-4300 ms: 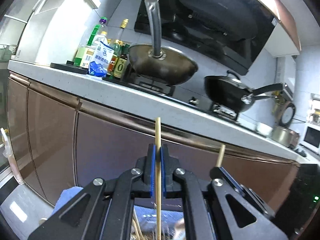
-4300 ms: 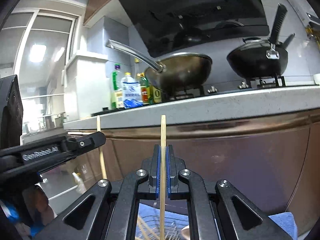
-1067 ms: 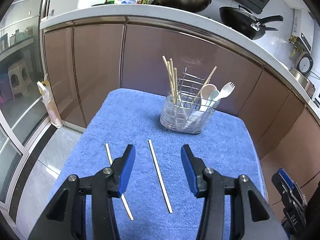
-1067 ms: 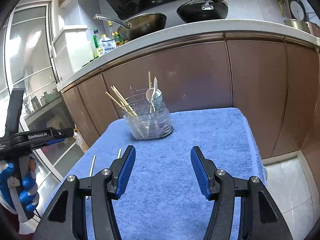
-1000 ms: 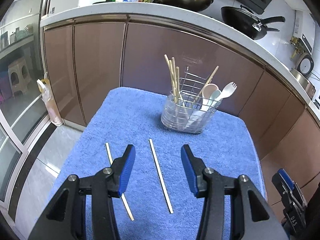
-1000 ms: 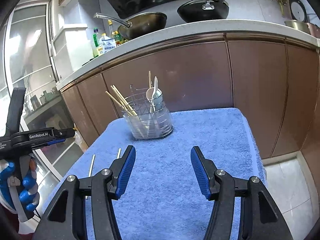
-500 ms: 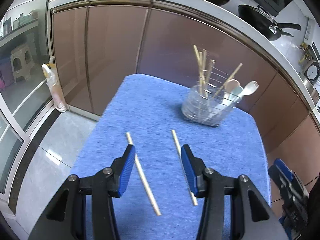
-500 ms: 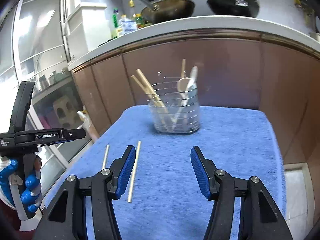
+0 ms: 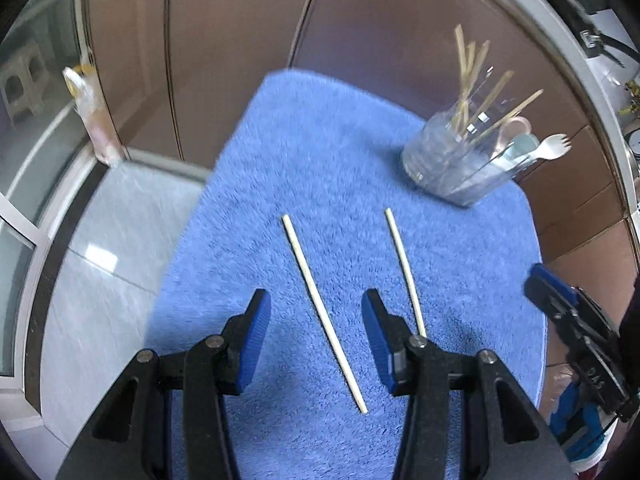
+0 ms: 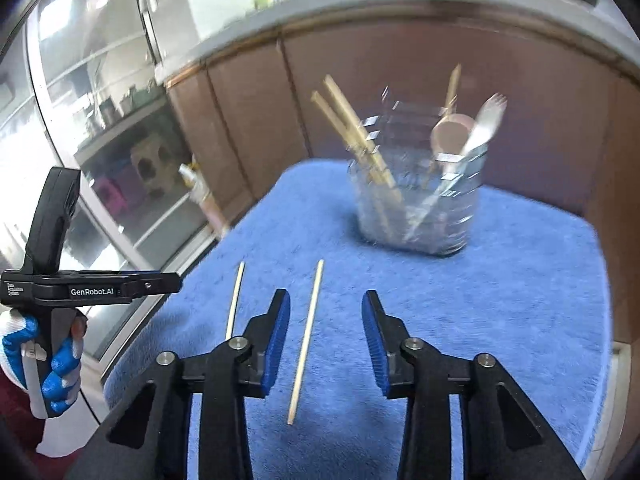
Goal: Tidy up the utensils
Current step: 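Grasp a chopstick with the left tool while the right tool grasps the last one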
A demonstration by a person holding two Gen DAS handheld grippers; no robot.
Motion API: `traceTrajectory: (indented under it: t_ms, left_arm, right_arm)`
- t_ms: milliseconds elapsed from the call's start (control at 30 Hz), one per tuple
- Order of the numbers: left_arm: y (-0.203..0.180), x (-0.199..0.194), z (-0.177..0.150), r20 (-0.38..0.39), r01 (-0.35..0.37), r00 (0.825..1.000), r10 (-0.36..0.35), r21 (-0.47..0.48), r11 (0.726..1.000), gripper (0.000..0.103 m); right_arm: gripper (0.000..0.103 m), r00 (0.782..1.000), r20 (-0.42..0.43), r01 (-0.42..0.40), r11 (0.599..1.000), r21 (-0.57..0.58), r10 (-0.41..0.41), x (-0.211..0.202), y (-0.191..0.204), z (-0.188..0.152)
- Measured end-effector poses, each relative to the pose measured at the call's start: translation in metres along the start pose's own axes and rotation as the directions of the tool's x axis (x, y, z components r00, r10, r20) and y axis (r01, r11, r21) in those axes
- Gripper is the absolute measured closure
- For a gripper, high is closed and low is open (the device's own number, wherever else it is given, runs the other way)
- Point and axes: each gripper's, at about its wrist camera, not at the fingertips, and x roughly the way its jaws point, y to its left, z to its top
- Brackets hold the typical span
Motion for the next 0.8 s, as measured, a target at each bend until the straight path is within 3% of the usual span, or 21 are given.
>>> traceTrajectory:
  t_ms: [167,333,567,800]
  left_arm:
    - [0.000,0.035,0.015,-0.117,-0.005,0.993,0.003,-0.011,1.000,0.058]
    - [0.003,0.062,0.030,-0.203,-0.007,0.979,-0.005,-0.061,0.998,0.059]
    - [0.007,0.087,0.040,-0.299,-0.017,0.954,-0.010,-0.090,0.996,0.073]
    - [0.007,0.095,0.046,-0.328,-0.015,0.945,-0.011,-0.077,0.997,0.075]
  right_arm:
    - [0.075,0.988,-0.149,-0.044,0.999,-0.013,0.042,0.052,0.005,0.012]
    - [0.080,0.960,-0.275,-0.062,0.997,-0.035,0.050,0.105,0.017,0.025]
    - [0.086,0.917,-0.399,-0.051,0.998,-0.046,0.028,0.155,0.023,0.035]
    - [0.090,0.883,-0.470,-0.048,0.996,-0.073,0.008,0.179,0.023,0.032]
